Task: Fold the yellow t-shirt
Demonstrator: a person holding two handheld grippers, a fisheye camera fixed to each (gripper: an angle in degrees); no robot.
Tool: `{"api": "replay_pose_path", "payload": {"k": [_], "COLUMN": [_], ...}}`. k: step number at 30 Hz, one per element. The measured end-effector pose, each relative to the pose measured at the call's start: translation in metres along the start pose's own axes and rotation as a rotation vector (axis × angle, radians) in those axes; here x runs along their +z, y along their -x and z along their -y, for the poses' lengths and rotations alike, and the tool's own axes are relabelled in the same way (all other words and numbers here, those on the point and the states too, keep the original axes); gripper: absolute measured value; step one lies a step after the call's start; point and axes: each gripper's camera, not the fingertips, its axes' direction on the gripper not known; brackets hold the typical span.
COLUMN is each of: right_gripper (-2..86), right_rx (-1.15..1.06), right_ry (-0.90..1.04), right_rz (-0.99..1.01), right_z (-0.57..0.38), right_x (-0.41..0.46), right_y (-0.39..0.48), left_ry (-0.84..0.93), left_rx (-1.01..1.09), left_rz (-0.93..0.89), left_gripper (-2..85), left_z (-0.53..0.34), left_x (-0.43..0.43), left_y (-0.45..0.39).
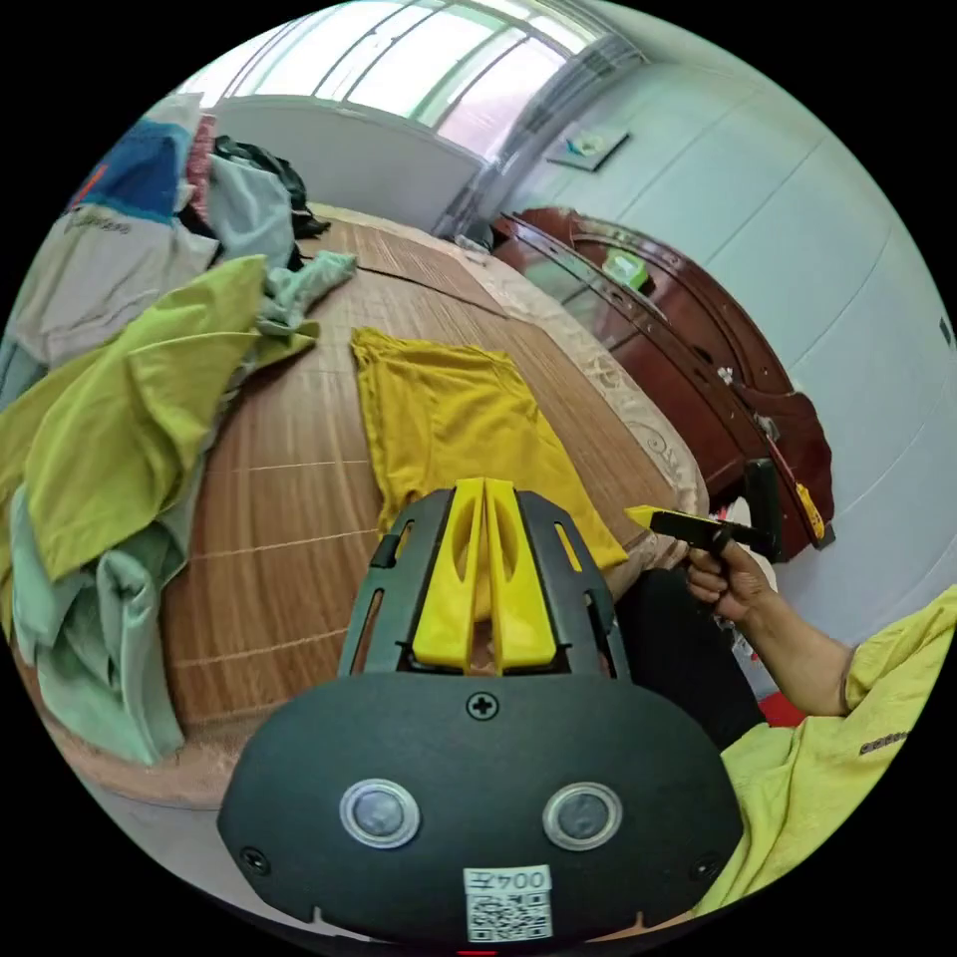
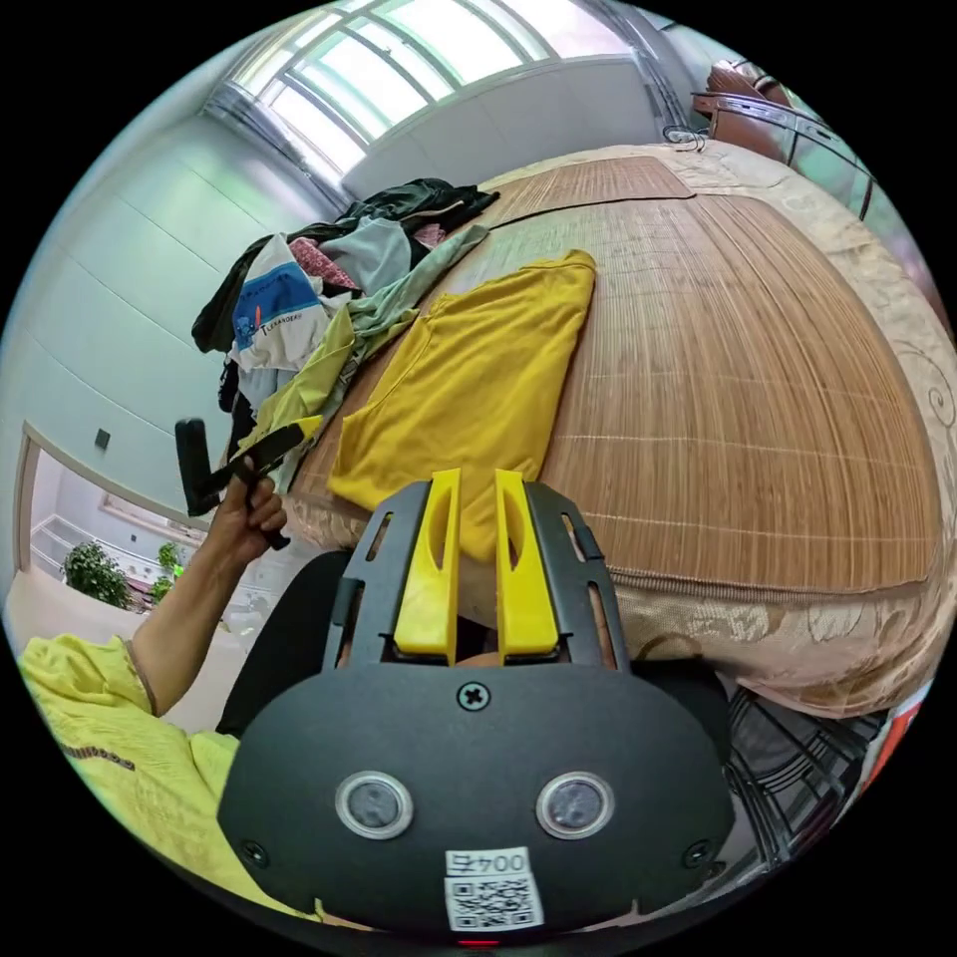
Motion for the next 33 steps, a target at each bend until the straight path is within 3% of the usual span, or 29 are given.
{"api": "replay_pose_path", "payload": {"k": [4, 6, 8, 11, 14, 19, 24, 26, 30, 33], "right_gripper": [6.3, 5.0, 4.1, 5.9, 6.9, 7.6, 9.5, 9.7, 8.8, 7.0], "right_rx": [-0.071, -0.106, -0.071, 0.017, 0.093, 0.408, 0.462, 0.392, 0.054, -0.107], "right_ry": [0.079, 0.176, 0.147, 0.071, 0.017, 0.001, 0.020, 0.012, -0.009, -0.031], "right_rz": [-0.007, -0.084, -0.068, 0.027, 0.147, 0.518, 0.598, 0.541, 0.018, -0.230], "right_z": [0.005, 0.006, 0.008, 0.006, -0.009, -0.037, -0.041, -0.039, -0.043, -0.051], "right_x": [-0.005, 0.002, -0.017, -0.068, -0.107, -0.111, -0.114, -0.124, -0.146, -0.139], "right_y": [0.014, 0.014, 0.006, -0.010, -0.024, -0.059, -0.047, -0.027, 0.068, 0.128], "left_ry": [0.109, 0.074, 0.024, -0.061, -0.023, -0.030, 0.008, 0.031, 0.042, 0.047], "left_rx": [-0.201, -0.303, -0.435, -0.400, -0.329, -0.364, -0.392, -0.385, -0.376, -0.382], "left_rz": [0.149, 0.023, -0.107, -0.122, -0.125, -0.102, -0.092, -0.071, -0.042, -0.045], "left_gripper": [0.1, 0.1, 0.1, 0.1, 0.1, 0.1, 0.1, 0.1, 0.0, 0.0], "left_z": [0.020, 0.016, 0.013, 0.018, 0.011, -0.016, -0.009, -0.004, 0.001, 0.002], "left_x": [0.027, 0.025, 0.016, -0.014, -0.026, -0.025, -0.022, -0.019, -0.018, -0.018], "left_y": [0.033, 0.060, 0.085, 0.079, 0.067, 0.073, 0.083, 0.081, 0.079, 0.082]}}
